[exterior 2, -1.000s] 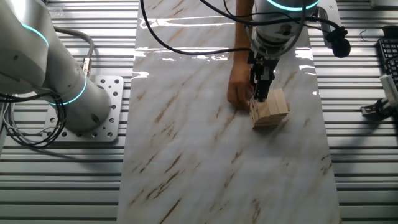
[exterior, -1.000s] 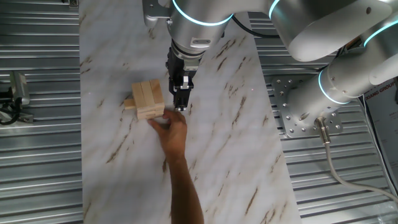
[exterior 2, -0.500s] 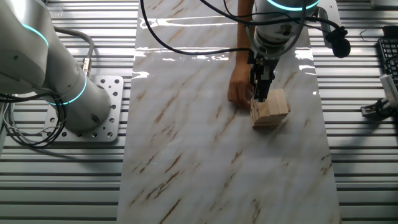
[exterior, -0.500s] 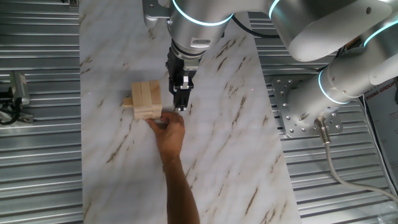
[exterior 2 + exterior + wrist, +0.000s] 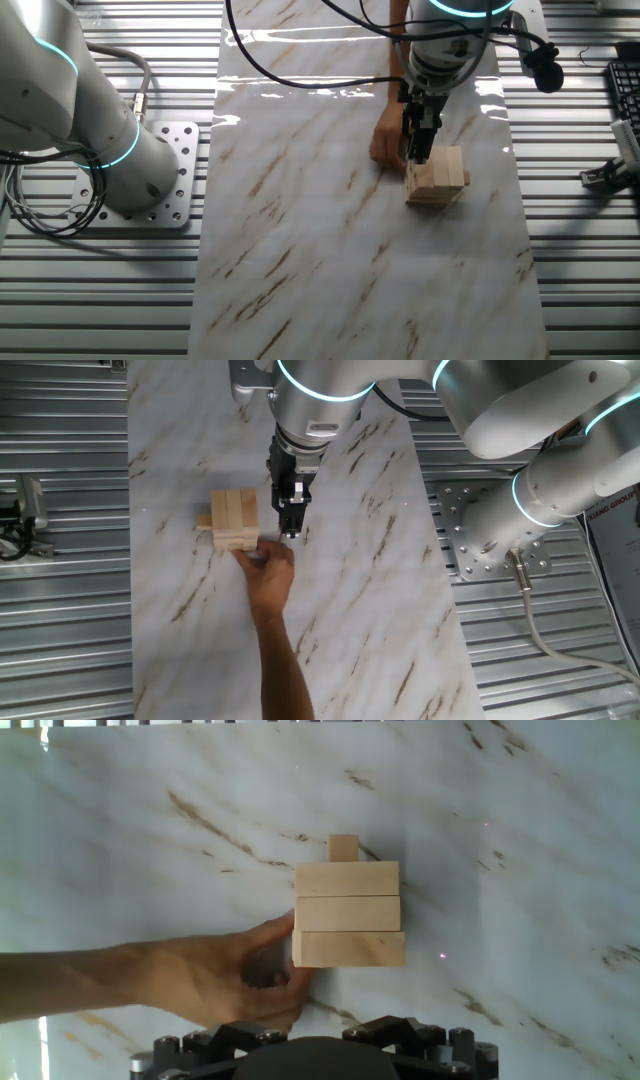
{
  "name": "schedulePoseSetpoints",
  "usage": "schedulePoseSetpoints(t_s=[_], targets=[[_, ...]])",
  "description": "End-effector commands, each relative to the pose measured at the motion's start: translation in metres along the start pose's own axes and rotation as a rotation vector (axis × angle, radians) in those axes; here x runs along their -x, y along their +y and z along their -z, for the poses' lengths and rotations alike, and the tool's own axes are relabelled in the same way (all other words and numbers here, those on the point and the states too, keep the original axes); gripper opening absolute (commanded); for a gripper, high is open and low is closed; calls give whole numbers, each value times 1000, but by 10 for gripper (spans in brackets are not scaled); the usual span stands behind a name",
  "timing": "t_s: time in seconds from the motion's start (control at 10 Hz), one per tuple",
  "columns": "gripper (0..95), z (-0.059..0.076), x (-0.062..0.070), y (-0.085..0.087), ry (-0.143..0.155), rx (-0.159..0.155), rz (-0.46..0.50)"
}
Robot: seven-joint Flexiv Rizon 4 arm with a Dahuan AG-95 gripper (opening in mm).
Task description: Play Jenga
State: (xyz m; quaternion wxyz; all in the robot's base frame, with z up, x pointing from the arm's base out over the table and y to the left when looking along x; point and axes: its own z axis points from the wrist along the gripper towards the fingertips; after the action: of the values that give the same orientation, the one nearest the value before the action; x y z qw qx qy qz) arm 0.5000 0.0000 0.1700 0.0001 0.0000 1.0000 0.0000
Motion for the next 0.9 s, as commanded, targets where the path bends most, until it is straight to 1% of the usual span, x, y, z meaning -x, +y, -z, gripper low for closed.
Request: schedulePoseSetpoints(t_s=[0.1, 0.2, 0.3, 0.5, 0.9], targets=[[950, 0, 0, 0, -3, -20, 111], [0, 0, 0, 0, -4, 8, 102], [0, 1, 0, 0, -4, 12, 98], [0, 1, 0, 0, 1, 4, 94], [0, 1, 0, 1, -2, 5, 90]])
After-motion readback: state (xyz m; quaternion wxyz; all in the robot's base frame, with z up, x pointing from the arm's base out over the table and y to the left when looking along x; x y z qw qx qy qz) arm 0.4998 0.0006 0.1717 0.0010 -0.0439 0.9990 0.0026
